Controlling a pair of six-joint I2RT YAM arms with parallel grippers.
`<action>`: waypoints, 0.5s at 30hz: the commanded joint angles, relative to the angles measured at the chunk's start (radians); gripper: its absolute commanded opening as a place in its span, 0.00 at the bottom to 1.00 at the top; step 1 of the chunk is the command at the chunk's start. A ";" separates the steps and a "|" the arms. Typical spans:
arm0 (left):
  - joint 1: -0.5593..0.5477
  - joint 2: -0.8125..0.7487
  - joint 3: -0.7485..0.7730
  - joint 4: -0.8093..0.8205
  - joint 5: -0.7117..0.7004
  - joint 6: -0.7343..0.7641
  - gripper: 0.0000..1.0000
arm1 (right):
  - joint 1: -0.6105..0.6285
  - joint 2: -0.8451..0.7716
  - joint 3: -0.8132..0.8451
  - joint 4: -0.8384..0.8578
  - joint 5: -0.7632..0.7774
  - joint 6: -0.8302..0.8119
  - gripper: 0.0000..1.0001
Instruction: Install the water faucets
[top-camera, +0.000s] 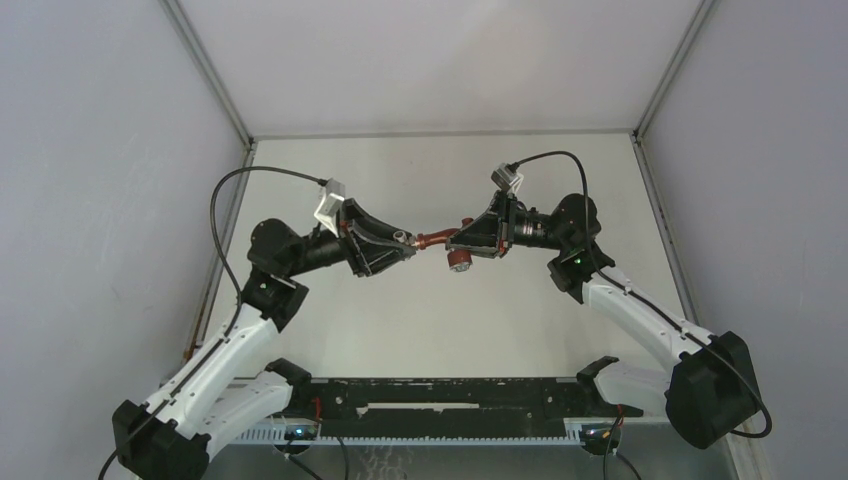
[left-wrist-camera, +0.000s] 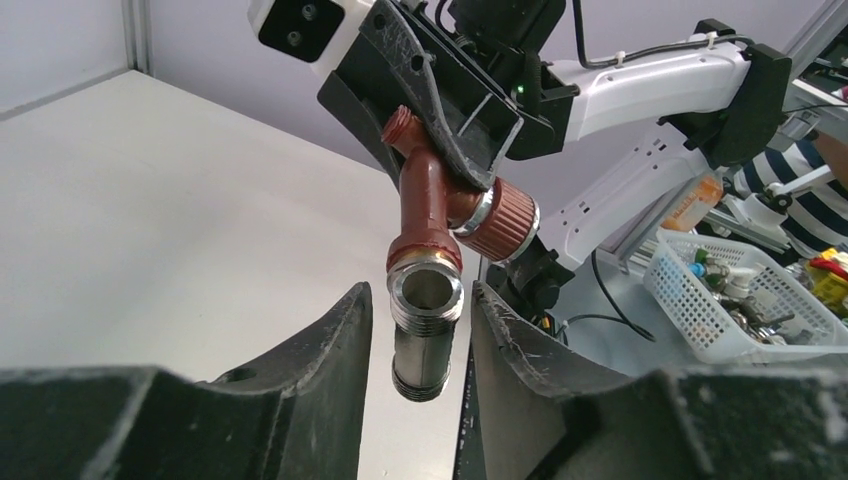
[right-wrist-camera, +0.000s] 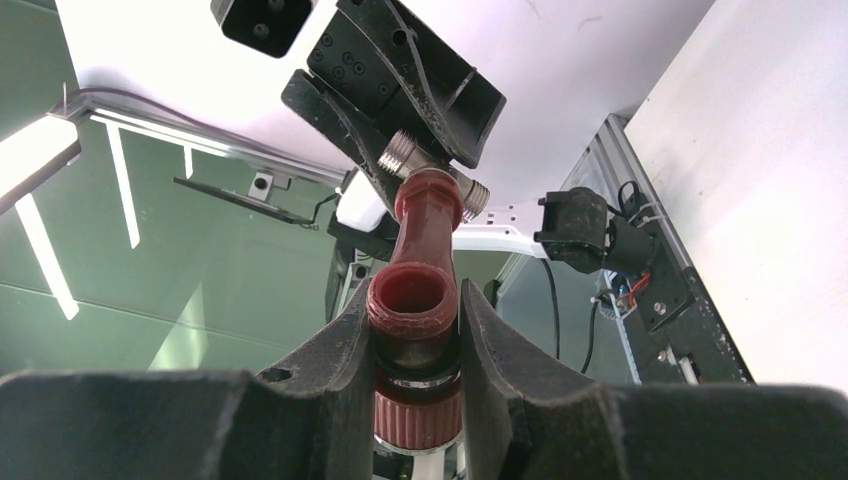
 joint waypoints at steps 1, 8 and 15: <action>0.005 0.003 -0.006 0.060 -0.026 -0.017 0.43 | -0.001 -0.003 0.012 0.073 0.010 0.019 0.00; 0.003 0.019 -0.003 0.085 -0.027 -0.048 0.25 | 0.002 -0.003 0.012 0.058 0.010 0.009 0.00; 0.003 0.019 -0.003 0.088 -0.041 -0.053 0.00 | 0.002 -0.001 0.012 0.047 0.014 0.009 0.00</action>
